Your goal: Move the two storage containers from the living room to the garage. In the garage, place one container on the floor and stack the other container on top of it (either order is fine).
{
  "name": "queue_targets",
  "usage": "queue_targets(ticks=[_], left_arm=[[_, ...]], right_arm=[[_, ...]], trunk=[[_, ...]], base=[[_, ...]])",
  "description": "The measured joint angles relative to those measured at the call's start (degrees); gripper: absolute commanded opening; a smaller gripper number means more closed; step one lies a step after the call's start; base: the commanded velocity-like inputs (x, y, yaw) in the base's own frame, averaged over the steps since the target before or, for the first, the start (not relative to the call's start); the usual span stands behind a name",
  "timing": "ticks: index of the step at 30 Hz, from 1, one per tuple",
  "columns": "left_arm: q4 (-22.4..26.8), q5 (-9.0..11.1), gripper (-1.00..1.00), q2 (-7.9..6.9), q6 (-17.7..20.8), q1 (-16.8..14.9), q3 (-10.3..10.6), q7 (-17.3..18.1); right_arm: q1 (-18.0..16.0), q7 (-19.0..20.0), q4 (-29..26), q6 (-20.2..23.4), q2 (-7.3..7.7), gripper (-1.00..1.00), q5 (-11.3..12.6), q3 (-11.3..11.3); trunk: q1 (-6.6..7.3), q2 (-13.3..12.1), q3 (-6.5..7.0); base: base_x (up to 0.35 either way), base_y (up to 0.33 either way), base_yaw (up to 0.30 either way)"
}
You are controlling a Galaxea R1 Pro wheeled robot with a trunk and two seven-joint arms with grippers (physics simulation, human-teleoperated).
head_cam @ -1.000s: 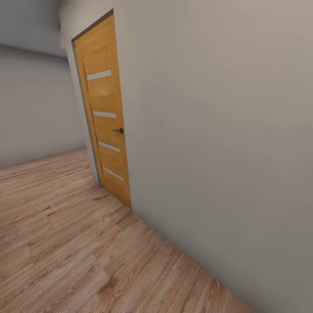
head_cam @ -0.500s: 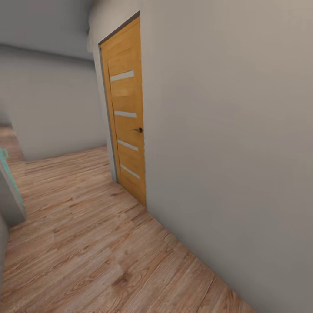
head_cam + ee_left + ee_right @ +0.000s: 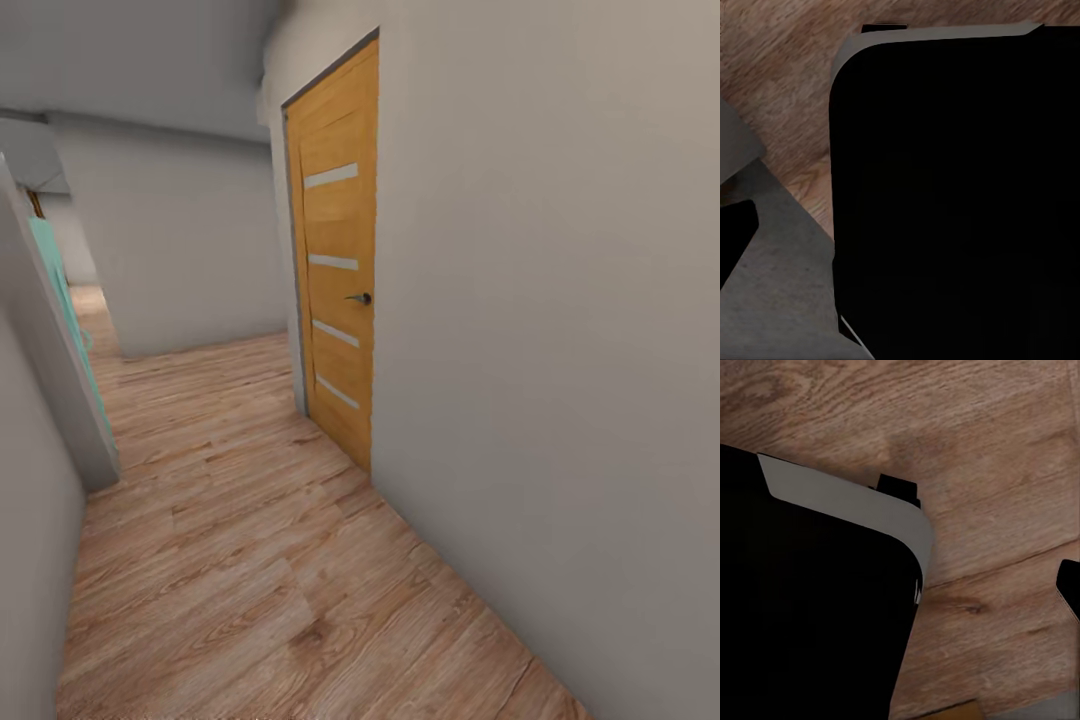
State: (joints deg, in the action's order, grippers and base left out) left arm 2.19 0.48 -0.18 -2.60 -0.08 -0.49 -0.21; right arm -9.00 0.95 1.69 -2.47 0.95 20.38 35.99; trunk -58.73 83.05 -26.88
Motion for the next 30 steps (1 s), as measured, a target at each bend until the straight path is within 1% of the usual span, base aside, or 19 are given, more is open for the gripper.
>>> queue_targets(ticks=[5, 9, 11, 12, 14, 18, 30], left_arm=[[0.00, 0.00, 1.00, 0.00, 0.01, 0.00, 0.00, -0.01], [0.00, 0.29, 1.00, 0.00, 0.12, 0.00, -0.01, -0.01], [0.00, 1.15, 1.00, -0.02, 0.16, 0.00, 0.00, 0.02], [0.00, 2.17, 1.00, -0.06, 0.17, 0.00, 0.03, 0.08], [0.00, 2.82, 1.00, -0.08, 0.17, 0.00, 0.04, 0.11], [0.00, 3.17, 1.00, -0.09, 0.17, 0.00, 0.05, 0.12], [0.00, 3.26, 1.00, -0.06, 0.09, 0.00, 0.05, 0.13]], right_arm=[[0.00, -0.01, 0.00, 0.00, 0.02, 1.00, 0.05, 0.00], [0.00, -0.02, 0.00, 0.00, -0.04, 1.00, 0.01, 0.00], [0.00, -0.01, 0.00, 0.00, -0.05, 1.00, 0.01, 0.00], [0.00, 0.00, 0.00, 0.00, -0.04, 1.00, 0.01, -0.02], [0.00, -0.05, 0.00, 0.00, -0.04, 1.00, 0.01, -0.01], [0.00, -0.05, 0.00, 0.00, -0.05, 1.00, 0.01, 0.00], [0.00, -0.07, 0.00, 0.00, -0.02, 1.00, 0.08, 0.00]], trunk=[[0.00, 0.00, 0.00], [0.03, 0.00, 0.00], [0.03, 0.01, 0.00], [0.03, 0.01, 0.00], [0.03, 0.01, 0.00], [0.03, 0.01, 0.00], [0.03, 0.01, 0.00]], base=[[0.008, 0.000, 0.270], [0.250, 0.000, 0.270], [0.307, 0.000, 0.270], [0.317, 0.000, 0.270], [0.319, 0.000, 0.270], [0.321, 0.000, 0.270], [0.322, 0.000, 0.270]])
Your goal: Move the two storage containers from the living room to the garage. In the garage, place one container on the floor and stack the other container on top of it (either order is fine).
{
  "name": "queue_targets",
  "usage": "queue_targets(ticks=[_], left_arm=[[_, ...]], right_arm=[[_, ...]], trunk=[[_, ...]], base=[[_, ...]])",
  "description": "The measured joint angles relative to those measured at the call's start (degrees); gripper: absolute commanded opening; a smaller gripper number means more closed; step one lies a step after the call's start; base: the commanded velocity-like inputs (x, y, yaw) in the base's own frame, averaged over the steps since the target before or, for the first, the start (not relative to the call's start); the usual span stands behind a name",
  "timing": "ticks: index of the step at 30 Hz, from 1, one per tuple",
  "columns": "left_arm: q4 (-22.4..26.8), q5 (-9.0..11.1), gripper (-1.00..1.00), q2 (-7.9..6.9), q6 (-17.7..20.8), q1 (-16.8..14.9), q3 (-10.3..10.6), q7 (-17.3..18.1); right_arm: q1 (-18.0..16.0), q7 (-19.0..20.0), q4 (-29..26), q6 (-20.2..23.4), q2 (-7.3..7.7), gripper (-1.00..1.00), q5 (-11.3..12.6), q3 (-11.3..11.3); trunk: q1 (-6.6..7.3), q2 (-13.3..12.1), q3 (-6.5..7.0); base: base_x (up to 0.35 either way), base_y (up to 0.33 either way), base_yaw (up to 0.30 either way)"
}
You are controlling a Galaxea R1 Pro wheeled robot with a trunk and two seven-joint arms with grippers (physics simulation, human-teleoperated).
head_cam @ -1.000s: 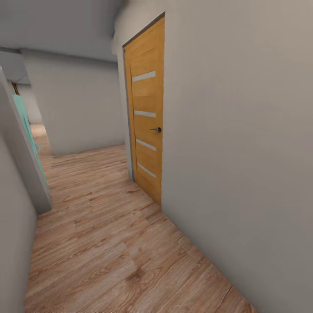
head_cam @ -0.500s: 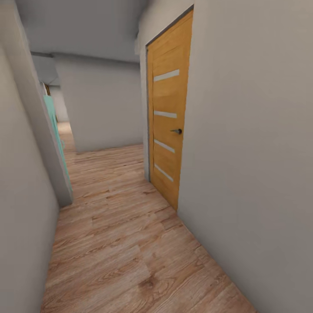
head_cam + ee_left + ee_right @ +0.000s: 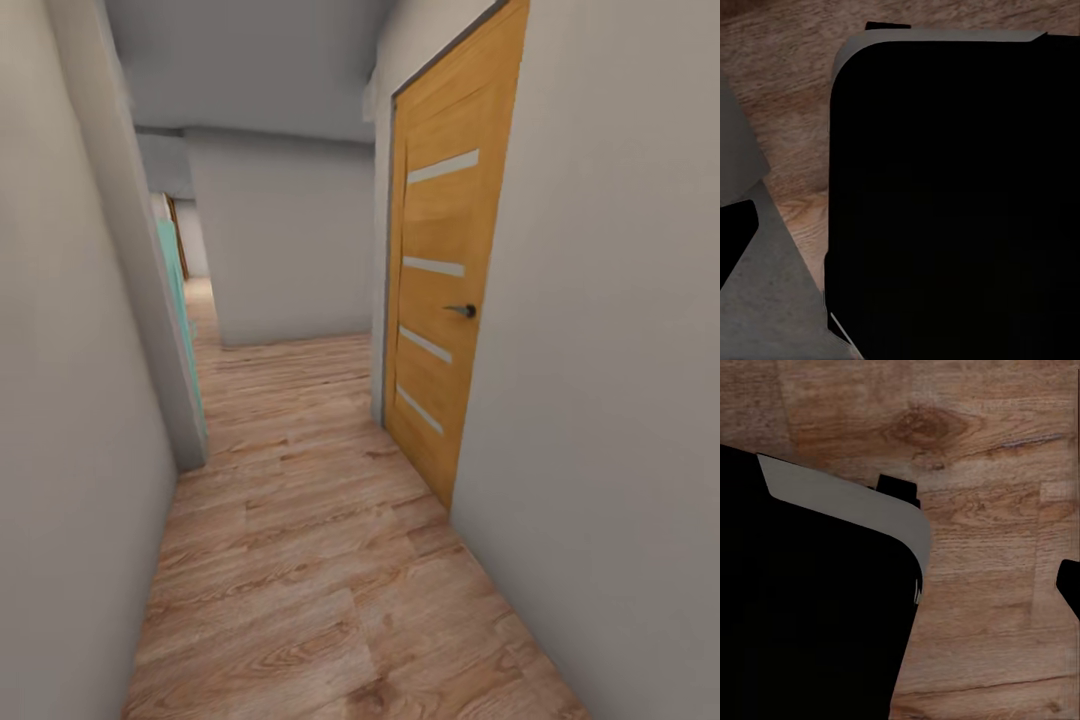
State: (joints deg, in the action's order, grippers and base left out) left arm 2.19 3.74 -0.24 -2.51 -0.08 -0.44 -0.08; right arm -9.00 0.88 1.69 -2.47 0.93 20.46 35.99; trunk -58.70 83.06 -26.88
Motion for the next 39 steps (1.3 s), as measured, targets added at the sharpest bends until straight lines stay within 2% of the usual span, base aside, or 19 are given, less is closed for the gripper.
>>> queue_targets(ticks=[14, 31, 39], left_arm=[[0.00, 0.00, 1.00, 0.05, 0.04, 0.00, 0.00, 0.00], [0.00, -0.08, 1.00, 0.06, 0.01, 0.00, 0.07, 0.00], [0.00, -0.08, 1.00, 0.06, 0.00, 0.00, 0.08, 0.00]], right_arm=[[0.00, -0.01, 0.00, 0.00, 0.06, 1.00, 0.28, -0.09], [0.00, -0.01, 0.01, 0.09, 0.38, 1.00, 0.37, -0.09], [-0.01, -0.01, 0.01, 0.02, 0.58, 1.00, 0.45, -0.09]], trunk=[[0.00, 0.00, -0.01], [0.00, 0.00, -0.02], [0.00, 0.00, -0.08]], base=[[0.322, 0.000, 0.261], [0.322, -0.074, 0.018], [0.321, -0.146, 0.177]])
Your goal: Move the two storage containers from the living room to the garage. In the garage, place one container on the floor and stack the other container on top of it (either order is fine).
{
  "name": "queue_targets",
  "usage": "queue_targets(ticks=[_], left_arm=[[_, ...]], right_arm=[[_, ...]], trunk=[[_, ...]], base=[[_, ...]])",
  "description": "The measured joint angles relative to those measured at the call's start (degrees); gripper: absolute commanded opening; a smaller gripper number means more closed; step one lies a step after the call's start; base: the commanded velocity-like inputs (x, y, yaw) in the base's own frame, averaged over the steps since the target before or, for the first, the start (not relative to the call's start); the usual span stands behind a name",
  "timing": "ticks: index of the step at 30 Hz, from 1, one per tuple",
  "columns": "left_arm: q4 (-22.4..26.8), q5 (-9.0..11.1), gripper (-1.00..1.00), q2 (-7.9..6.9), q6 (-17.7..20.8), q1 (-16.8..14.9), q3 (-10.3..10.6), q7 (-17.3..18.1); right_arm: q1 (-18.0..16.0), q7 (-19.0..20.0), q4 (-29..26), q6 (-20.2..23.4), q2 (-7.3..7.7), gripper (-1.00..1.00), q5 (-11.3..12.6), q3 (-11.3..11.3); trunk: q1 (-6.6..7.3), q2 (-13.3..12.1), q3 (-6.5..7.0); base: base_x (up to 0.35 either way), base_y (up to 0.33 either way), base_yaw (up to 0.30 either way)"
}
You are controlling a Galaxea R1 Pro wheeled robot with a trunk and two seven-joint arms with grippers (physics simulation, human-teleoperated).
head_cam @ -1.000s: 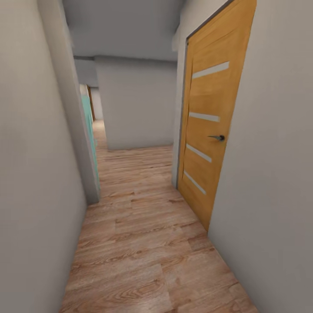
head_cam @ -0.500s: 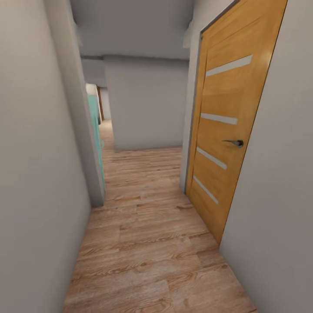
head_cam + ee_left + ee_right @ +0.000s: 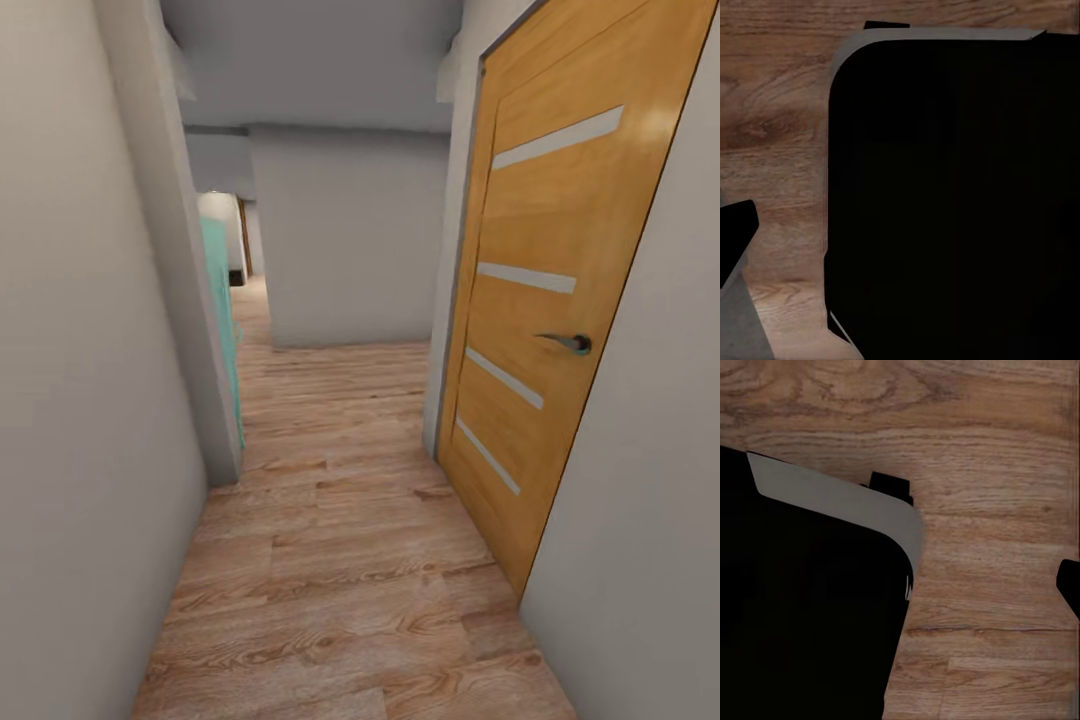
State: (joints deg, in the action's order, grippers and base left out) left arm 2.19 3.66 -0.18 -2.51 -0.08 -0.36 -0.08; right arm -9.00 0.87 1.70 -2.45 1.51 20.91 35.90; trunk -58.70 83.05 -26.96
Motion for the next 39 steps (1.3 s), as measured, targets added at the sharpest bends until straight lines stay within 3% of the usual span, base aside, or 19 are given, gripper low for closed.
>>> queue_targets(ticks=[11, 26, 39], left_arm=[[0.00, 0.00, 1.00, 0.00, 0.00, 0.00, 0.00, 0.00], [0.00, 0.00, 1.00, -0.04, 0.00, 0.00, -0.07, 0.00], [0.00, 0.14, 1.00, -0.09, 0.27, 0.00, -0.08, 0.00]], right_arm=[[0.00, 0.00, 0.00, 0.01, -0.08, 1.00, 0.00, 0.00], [0.00, 0.00, 0.00, -0.02, -0.12, 1.00, -0.08, 0.00], [0.01, -0.11, -0.01, -0.02, -0.18, 1.00, -0.08, 0.00]], trunk=[[0.00, 0.00, -0.06], [0.00, 0.00, -0.80], [0.00, 0.00, -0.84]], base=[[0.316, -0.159, 0.043], [0.314, -0.158, 0.174], [0.320, -0.019, 0.008]])
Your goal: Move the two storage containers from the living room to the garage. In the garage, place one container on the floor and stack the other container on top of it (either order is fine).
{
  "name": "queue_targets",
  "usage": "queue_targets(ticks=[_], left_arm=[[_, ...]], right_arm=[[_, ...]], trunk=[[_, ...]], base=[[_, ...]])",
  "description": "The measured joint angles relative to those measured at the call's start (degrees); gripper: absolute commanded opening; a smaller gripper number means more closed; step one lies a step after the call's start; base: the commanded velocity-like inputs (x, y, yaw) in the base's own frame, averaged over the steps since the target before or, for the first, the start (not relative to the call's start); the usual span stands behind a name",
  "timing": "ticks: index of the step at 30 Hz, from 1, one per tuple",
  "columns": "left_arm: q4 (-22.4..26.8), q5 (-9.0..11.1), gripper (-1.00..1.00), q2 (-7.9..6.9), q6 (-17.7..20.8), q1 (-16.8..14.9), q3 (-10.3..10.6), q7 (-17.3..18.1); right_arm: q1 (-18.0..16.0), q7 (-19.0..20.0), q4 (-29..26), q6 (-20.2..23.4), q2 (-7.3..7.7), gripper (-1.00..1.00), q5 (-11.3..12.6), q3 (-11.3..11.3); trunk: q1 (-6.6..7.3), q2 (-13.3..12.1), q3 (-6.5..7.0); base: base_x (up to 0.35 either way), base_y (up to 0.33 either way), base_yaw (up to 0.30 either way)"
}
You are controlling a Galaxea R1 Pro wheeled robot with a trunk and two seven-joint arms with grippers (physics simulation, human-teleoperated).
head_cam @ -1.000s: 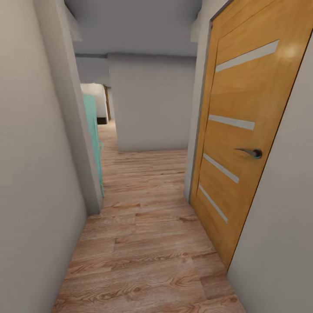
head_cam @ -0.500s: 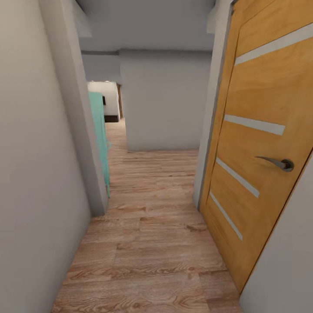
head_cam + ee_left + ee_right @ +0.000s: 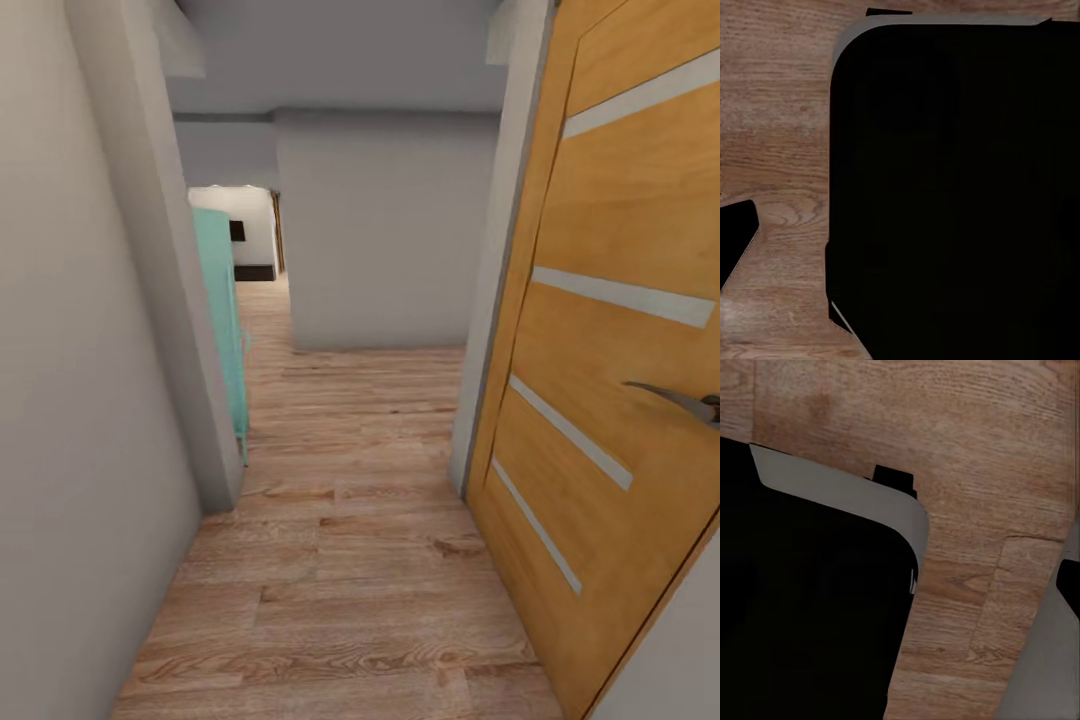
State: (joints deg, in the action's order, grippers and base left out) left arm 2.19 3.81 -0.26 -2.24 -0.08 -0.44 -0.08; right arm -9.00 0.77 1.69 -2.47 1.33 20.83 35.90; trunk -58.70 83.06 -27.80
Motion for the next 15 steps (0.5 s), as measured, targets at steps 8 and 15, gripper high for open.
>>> queue_targets(ticks=[8, 15], left_arm=[[0.00, 0.01, 1.00, 0.00, 0.22, 0.00, 0.00, 0.00], [0.00, 0.08, 1.00, -0.24, 0.34, 0.00, 0.00, 0.00]], right_arm=[[0.00, -0.27, 0.01, 0.07, -0.19, 1.00, -0.07, 0.00], [0.00, -0.25, 0.01, 0.08, 0.00, 1.00, -0.46, 0.00]], trunk=[[0.00, 0.00, 0.00], [0.00, 0.00, 0.00]], base=[[0.323, 0.000, 0.000], [0.324, 0.000, 0.000]])
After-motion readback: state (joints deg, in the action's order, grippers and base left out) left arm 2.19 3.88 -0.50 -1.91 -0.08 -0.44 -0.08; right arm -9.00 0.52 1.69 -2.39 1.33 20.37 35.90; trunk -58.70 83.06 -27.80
